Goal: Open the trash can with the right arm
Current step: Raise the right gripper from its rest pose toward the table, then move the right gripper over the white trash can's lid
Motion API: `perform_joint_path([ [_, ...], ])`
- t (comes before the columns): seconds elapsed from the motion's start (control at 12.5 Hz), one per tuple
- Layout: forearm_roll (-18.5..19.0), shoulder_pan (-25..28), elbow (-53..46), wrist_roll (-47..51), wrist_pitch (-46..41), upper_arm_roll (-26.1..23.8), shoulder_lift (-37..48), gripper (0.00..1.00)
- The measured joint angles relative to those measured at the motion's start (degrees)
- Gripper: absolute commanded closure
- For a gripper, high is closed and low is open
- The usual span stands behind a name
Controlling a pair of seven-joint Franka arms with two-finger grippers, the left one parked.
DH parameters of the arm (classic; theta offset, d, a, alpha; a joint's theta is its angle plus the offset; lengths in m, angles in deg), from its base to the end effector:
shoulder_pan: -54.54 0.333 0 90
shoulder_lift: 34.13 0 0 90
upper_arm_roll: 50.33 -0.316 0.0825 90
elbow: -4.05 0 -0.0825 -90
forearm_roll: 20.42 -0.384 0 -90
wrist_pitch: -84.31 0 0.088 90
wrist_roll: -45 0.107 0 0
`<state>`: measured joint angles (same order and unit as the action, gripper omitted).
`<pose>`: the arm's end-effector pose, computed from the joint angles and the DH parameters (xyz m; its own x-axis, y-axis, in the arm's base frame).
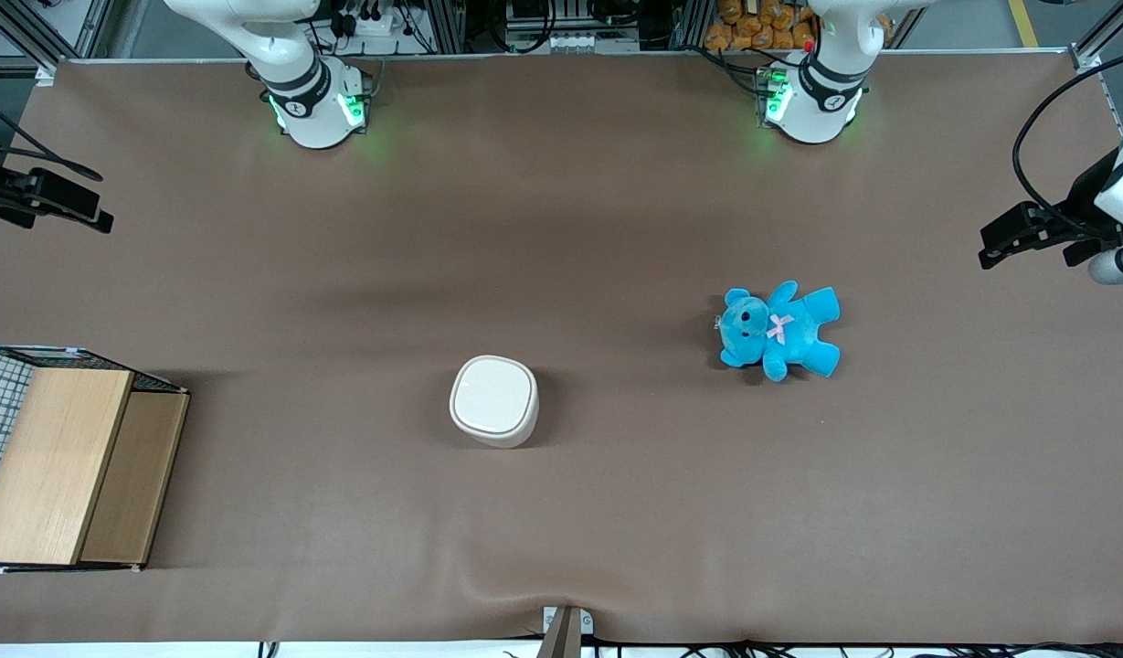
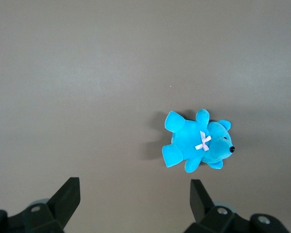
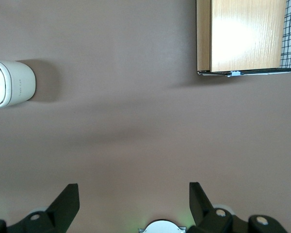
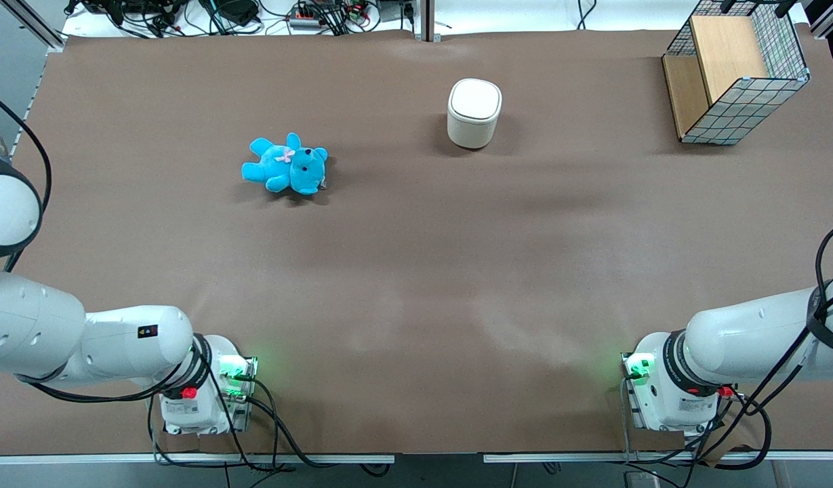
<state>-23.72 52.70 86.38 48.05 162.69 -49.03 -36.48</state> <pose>0.5454 -0.0226 0.6473 0.9890 -0.0959 -0.1122 -0.1021 -0.9935 -0.0505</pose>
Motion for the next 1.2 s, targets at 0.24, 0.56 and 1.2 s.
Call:
perform_joint_path([
  [0.24,0.0,0.0,0.0,0.0,0.0,0.0,-0.2,0.00],
  [0.56,0.0,0.1,0.2,-0.1,-0.2,-0.1,-1.0,0.00],
  [1.2,-1.6,9.4,1.7,10.9,10.3,-0.9,-11.3,0.00],
])
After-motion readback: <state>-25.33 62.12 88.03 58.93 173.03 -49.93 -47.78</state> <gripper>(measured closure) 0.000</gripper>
